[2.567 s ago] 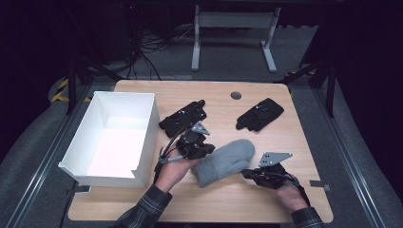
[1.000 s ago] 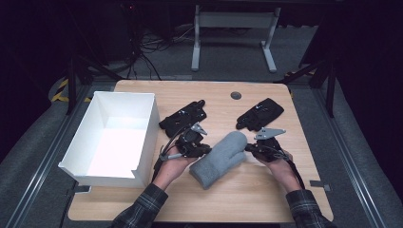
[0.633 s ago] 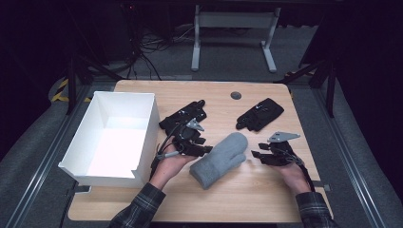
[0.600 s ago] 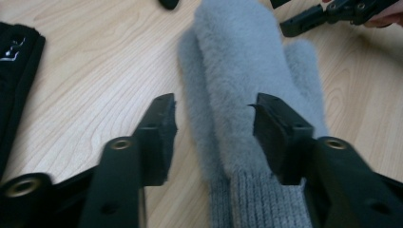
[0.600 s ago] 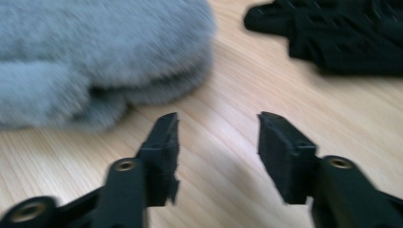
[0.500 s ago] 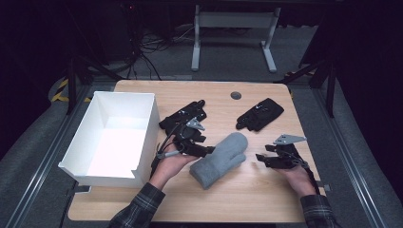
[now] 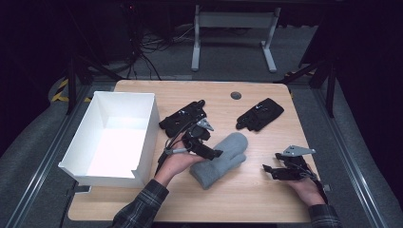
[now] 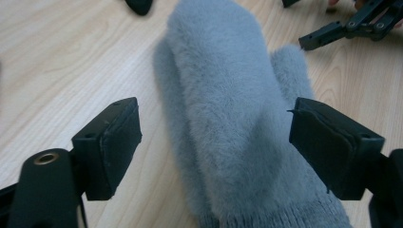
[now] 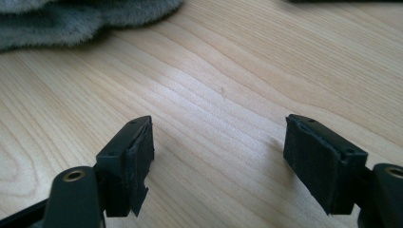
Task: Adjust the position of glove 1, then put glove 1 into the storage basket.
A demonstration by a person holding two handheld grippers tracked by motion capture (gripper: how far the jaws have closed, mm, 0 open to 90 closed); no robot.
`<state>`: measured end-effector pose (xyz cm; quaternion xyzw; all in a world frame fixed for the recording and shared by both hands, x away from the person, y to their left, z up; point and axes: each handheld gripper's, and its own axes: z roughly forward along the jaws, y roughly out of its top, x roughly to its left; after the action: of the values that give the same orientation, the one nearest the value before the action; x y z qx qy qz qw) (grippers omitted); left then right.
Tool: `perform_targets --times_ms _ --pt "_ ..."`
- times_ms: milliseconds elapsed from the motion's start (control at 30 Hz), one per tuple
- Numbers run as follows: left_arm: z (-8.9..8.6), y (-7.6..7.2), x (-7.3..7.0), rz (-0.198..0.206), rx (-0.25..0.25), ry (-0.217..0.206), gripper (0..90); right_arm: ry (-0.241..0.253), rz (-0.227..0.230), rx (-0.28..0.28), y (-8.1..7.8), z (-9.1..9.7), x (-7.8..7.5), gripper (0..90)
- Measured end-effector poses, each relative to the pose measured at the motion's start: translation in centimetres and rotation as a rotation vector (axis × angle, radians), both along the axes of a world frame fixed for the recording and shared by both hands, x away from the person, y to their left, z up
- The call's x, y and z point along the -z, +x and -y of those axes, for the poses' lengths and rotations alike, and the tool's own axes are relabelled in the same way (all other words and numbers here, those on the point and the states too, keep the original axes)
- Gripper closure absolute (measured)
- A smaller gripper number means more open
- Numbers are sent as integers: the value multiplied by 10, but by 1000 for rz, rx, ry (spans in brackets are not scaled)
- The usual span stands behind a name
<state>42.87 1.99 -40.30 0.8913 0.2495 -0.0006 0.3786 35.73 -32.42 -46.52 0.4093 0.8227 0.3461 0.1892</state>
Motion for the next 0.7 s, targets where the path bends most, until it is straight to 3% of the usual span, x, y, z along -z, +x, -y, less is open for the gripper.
perform_targets --times_ms 100,467,567,700 --pt "8 4 8 -22 16 33 160 16 23 -4 -1 0 4 209" --pt "13 11 31 -80 20 56 138 14 19 -12 -1 0 4 186" --pt "13 12 39 -113 31 42 141 14 19 -12 -1 0 4 185" --pt "11 15 46 -163 53 12 209 14 19 -13 -1 0 4 185"
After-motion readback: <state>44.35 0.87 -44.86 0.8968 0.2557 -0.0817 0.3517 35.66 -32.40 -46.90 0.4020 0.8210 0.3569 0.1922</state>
